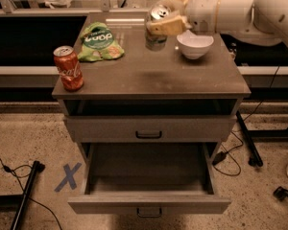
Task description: Place 7up can into middle drawer
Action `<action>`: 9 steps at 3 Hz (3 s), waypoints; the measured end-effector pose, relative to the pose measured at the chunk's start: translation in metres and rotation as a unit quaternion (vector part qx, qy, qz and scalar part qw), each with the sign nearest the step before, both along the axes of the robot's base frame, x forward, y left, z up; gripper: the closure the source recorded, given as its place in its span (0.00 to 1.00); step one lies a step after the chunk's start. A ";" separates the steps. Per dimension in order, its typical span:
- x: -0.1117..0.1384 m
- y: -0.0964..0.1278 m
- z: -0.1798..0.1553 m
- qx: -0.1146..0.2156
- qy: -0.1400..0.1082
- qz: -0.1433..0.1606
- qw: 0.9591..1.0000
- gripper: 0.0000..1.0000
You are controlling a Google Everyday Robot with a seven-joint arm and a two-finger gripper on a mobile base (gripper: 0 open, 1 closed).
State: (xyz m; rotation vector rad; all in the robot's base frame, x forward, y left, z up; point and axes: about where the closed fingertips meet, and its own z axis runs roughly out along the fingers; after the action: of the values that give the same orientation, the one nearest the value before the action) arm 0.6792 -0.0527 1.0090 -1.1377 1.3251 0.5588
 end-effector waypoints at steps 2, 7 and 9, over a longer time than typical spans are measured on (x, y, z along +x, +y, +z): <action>-0.084 -0.030 -0.049 0.049 0.051 0.029 0.997 1.00; -0.231 0.043 -0.169 -0.009 0.154 0.185 0.971 1.00; -0.228 0.036 -0.248 -0.042 0.192 0.136 0.971 1.00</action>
Offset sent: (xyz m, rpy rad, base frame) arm -0.0635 -0.0042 -0.0318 0.0870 0.0607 0.0930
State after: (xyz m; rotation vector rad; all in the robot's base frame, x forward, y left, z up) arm 0.4515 -0.0171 0.7605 -1.3377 1.5410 0.9691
